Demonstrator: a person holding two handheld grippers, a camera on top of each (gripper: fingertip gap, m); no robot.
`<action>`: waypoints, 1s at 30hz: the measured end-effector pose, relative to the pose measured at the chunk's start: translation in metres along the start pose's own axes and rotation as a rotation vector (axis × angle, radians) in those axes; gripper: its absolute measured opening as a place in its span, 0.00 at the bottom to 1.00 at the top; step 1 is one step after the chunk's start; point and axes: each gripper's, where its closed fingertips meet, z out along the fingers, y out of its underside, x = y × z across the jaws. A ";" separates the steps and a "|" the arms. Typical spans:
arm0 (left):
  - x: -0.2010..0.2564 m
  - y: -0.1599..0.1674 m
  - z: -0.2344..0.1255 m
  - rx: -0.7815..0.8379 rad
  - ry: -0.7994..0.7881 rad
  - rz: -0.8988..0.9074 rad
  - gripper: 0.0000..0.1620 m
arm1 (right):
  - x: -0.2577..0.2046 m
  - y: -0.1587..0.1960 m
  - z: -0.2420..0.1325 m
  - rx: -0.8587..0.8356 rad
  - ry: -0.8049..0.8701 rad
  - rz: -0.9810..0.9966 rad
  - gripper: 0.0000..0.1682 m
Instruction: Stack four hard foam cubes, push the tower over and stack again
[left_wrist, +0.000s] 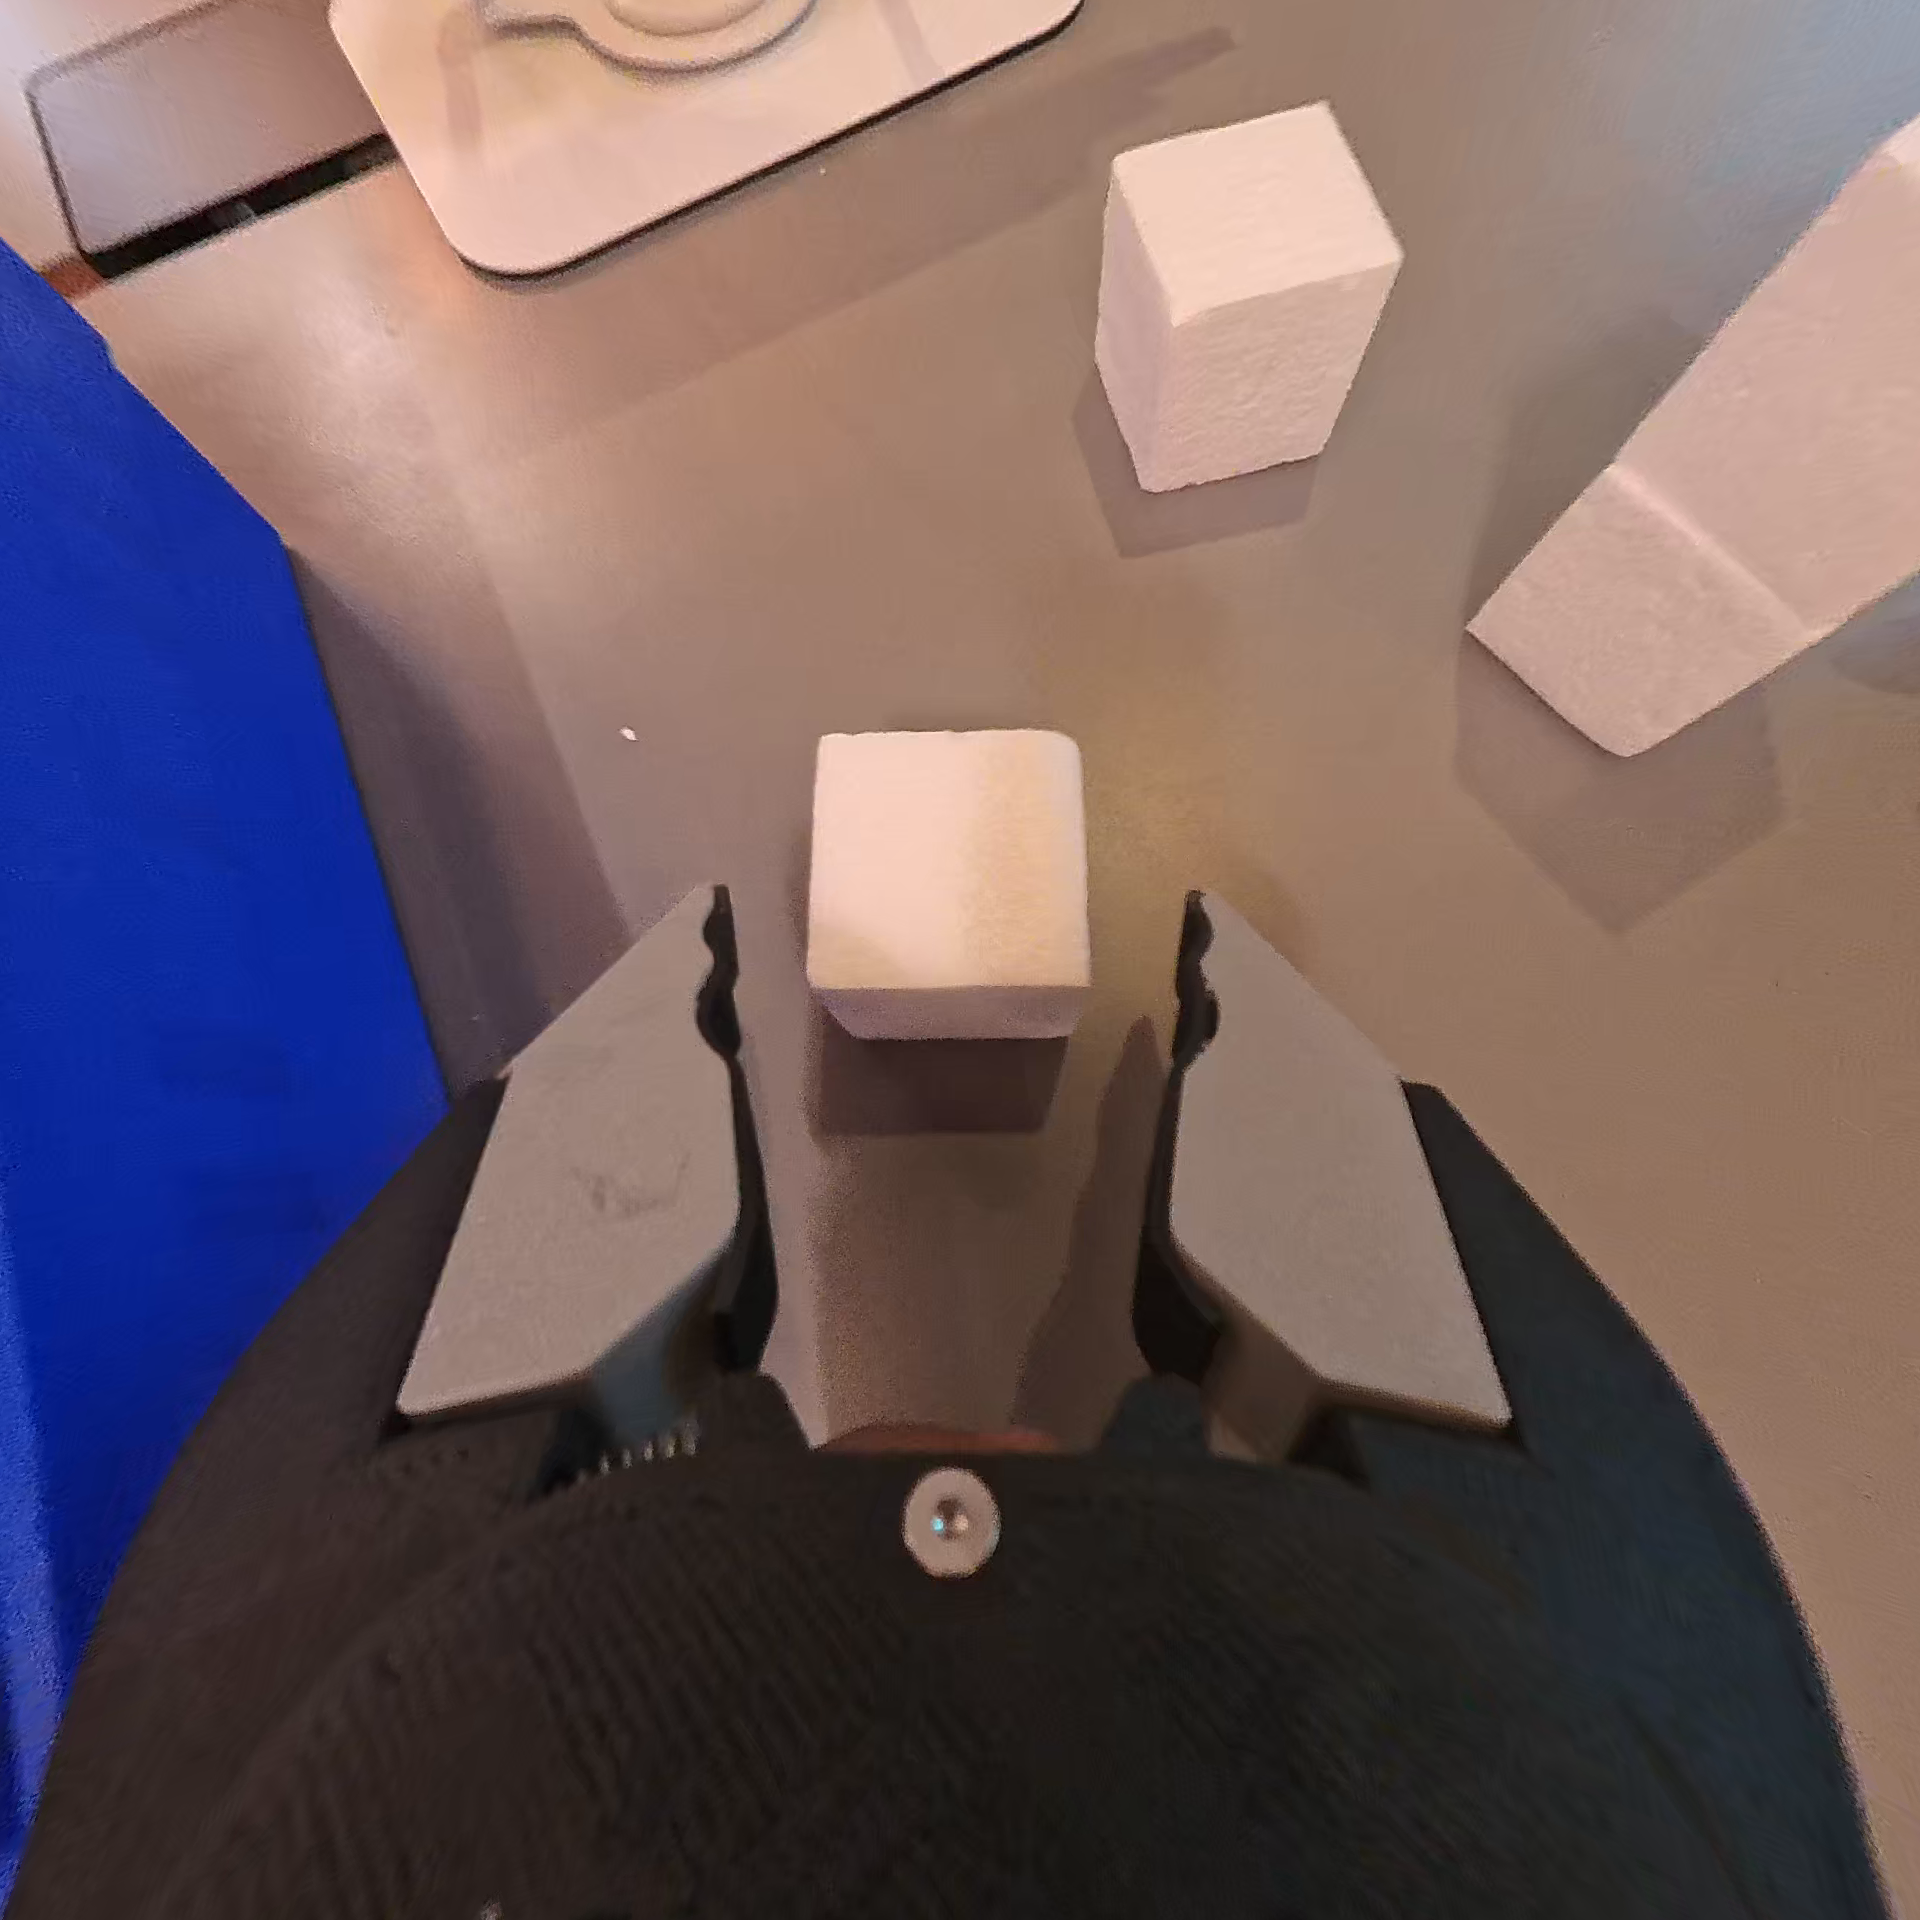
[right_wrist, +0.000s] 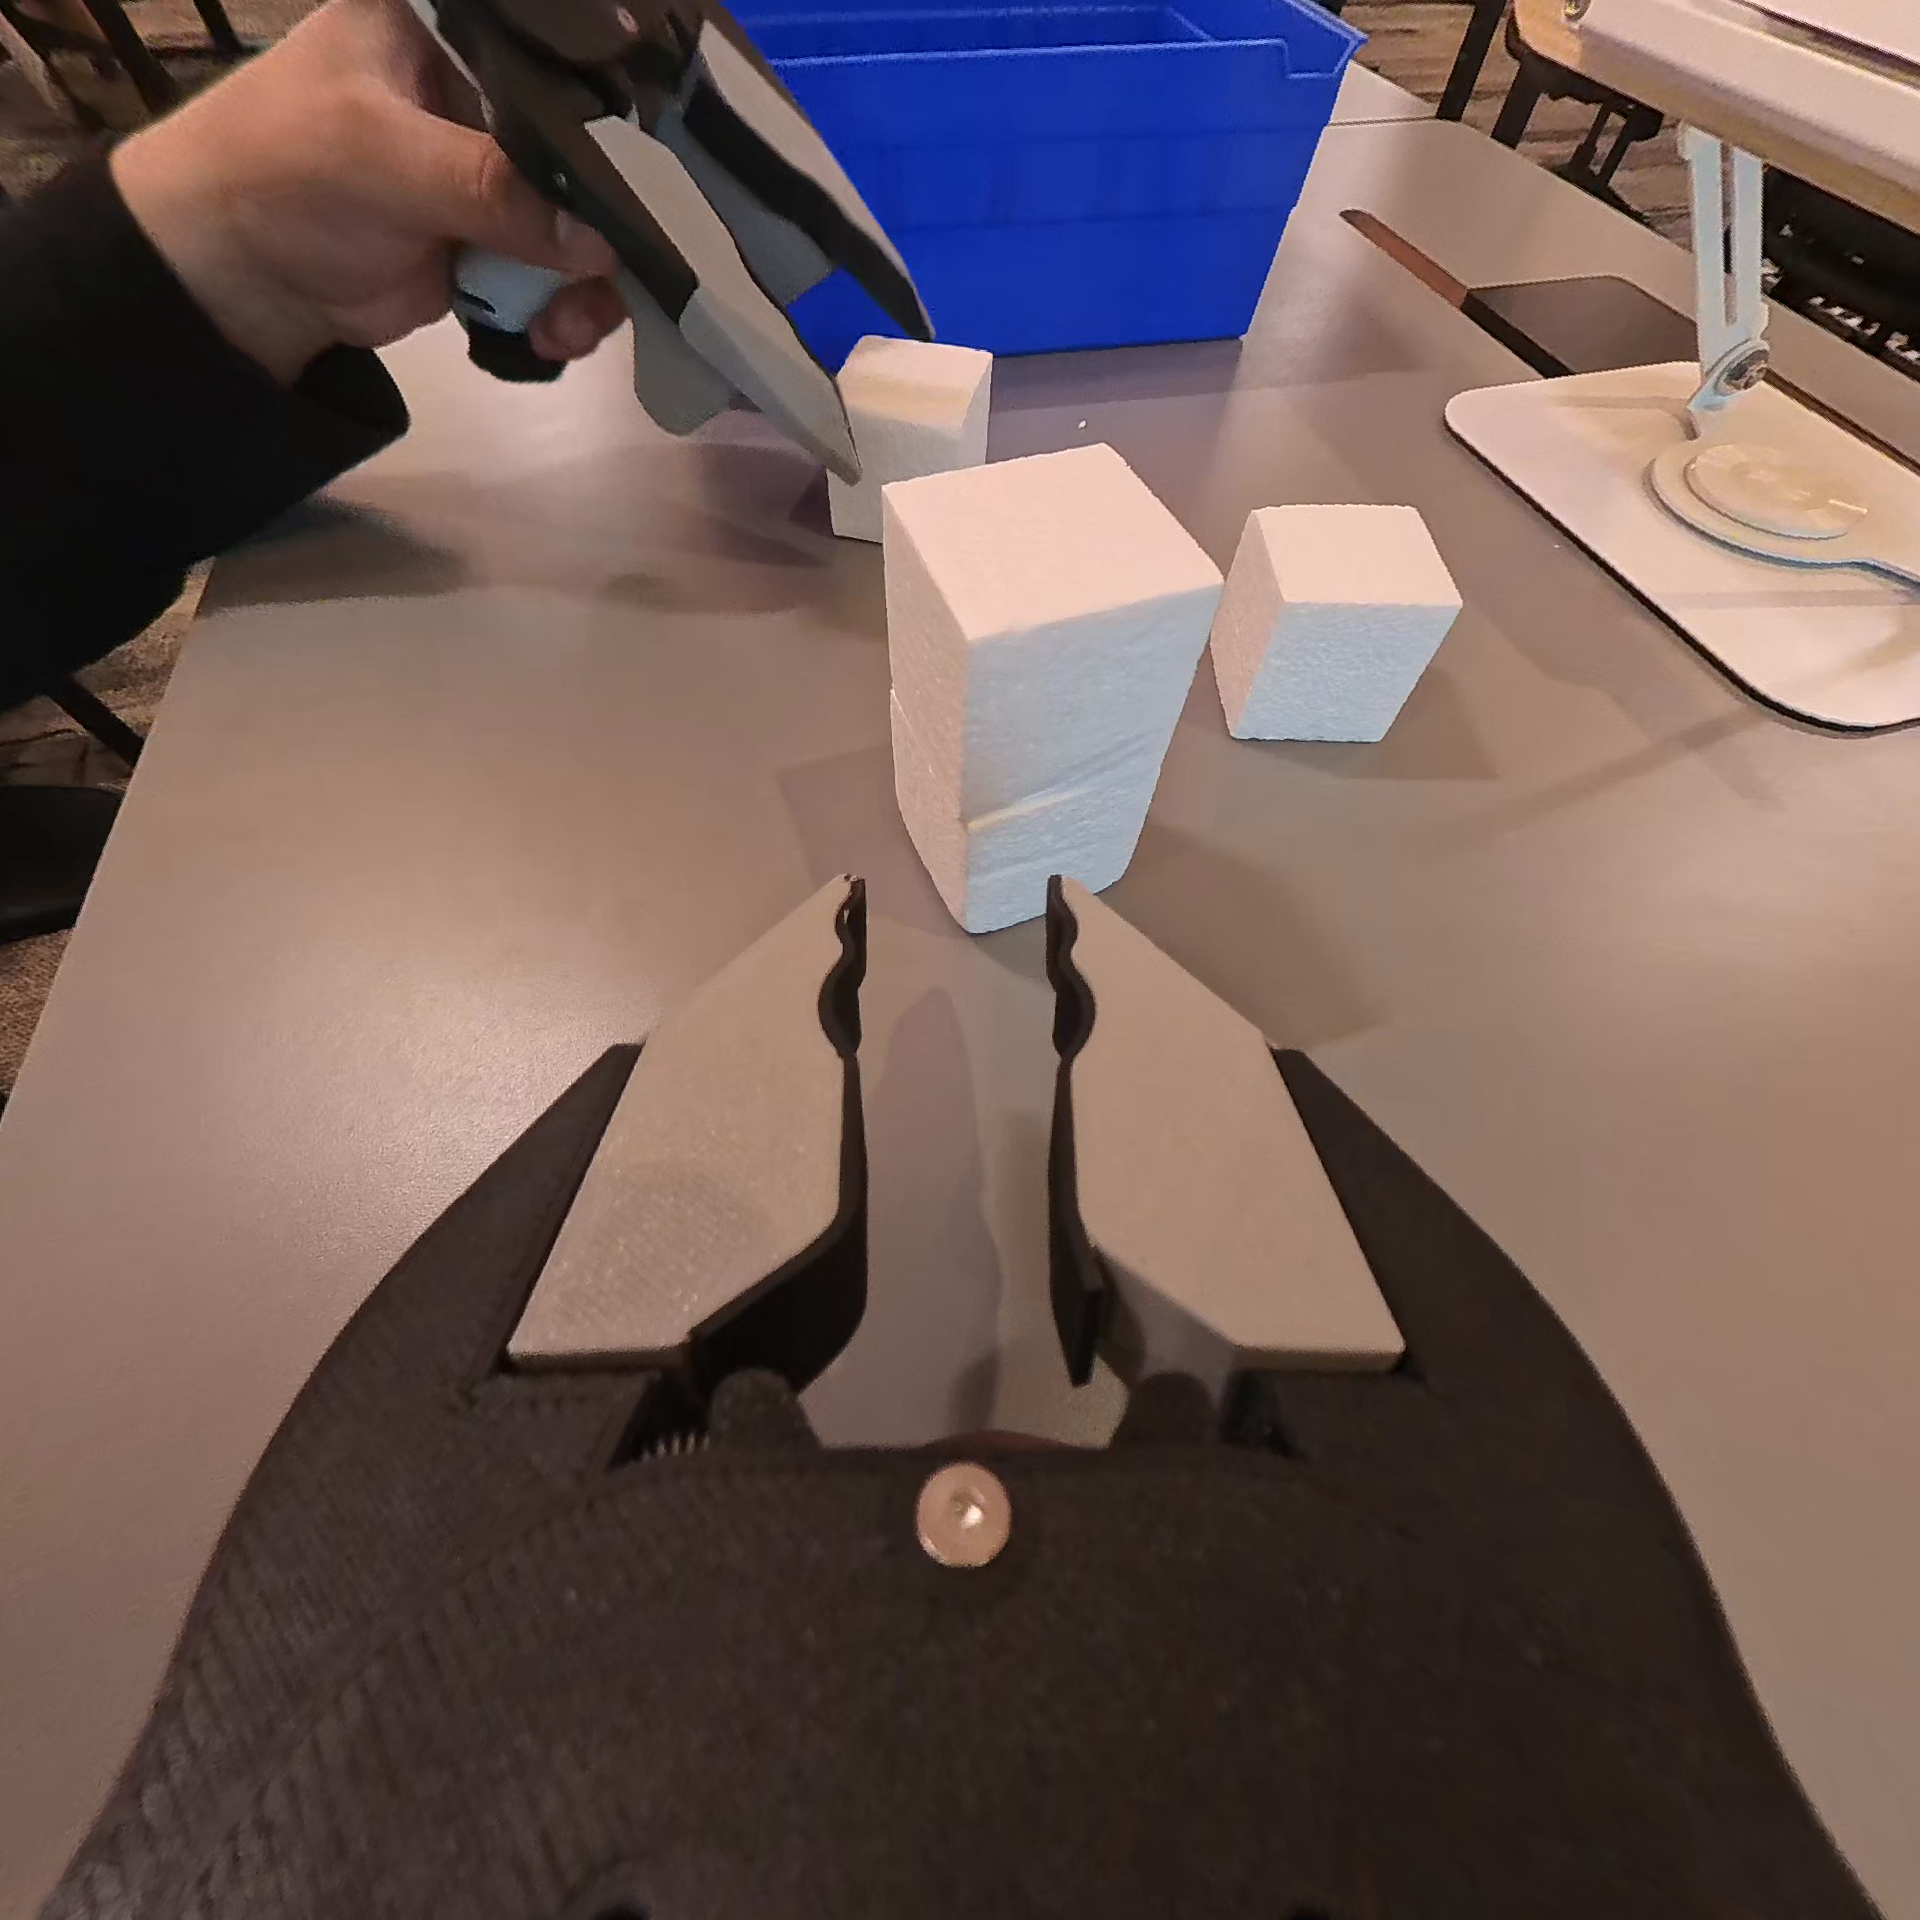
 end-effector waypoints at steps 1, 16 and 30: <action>-0.001 0.003 0.003 -0.013 0.008 -0.013 0.52 | 0.000 0.000 0.000 0.003 0.001 0.001 0.19; 0.054 -0.074 -0.003 0.166 0.245 0.089 0.38 | 0.007 -0.002 -0.006 0.023 0.018 0.017 0.19; 0.153 -0.122 -0.022 0.222 0.665 0.534 0.38 | 0.019 0.006 -0.016 0.056 0.029 0.011 0.19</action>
